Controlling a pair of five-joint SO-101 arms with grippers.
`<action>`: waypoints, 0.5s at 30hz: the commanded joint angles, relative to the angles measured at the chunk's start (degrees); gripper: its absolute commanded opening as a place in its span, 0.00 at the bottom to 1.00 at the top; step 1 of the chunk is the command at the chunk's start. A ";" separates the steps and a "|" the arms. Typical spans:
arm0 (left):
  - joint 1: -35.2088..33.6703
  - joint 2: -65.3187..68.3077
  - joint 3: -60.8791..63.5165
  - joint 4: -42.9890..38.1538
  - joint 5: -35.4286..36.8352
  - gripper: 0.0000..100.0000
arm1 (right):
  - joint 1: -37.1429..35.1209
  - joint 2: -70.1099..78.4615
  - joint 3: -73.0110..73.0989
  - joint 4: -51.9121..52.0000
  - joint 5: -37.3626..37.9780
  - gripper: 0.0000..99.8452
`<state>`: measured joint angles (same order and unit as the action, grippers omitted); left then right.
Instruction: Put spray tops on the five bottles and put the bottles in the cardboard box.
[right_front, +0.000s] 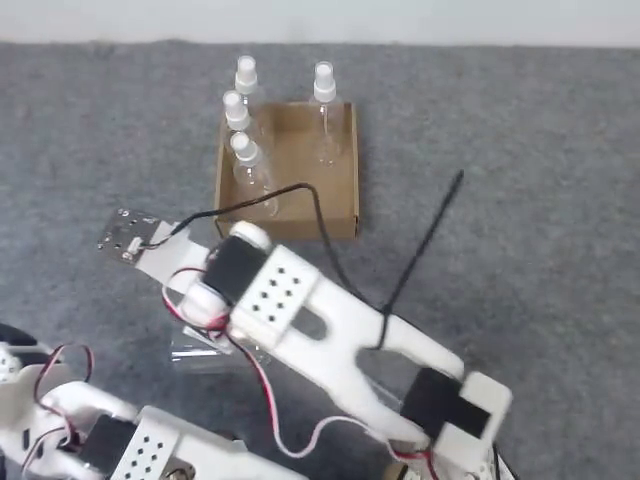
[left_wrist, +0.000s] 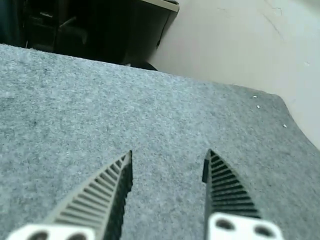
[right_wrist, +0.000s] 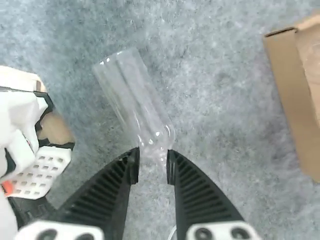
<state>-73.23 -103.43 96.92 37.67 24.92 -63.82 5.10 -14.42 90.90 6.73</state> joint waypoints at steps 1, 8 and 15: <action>-0.18 0.44 -0.31 0.09 0.26 0.21 | 1.71 -8.92 3.60 -4.26 -0.44 0.05; -0.09 0.44 -0.31 0.00 0.26 0.21 | 6.11 -17.27 12.22 -12.26 -0.62 0.05; -0.26 0.35 -0.40 -0.26 0.26 0.21 | 3.03 -17.63 19.78 -20.79 -0.26 0.08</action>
<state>-73.23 -103.43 96.92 37.67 24.92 -59.08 -8.70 4.04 73.85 6.73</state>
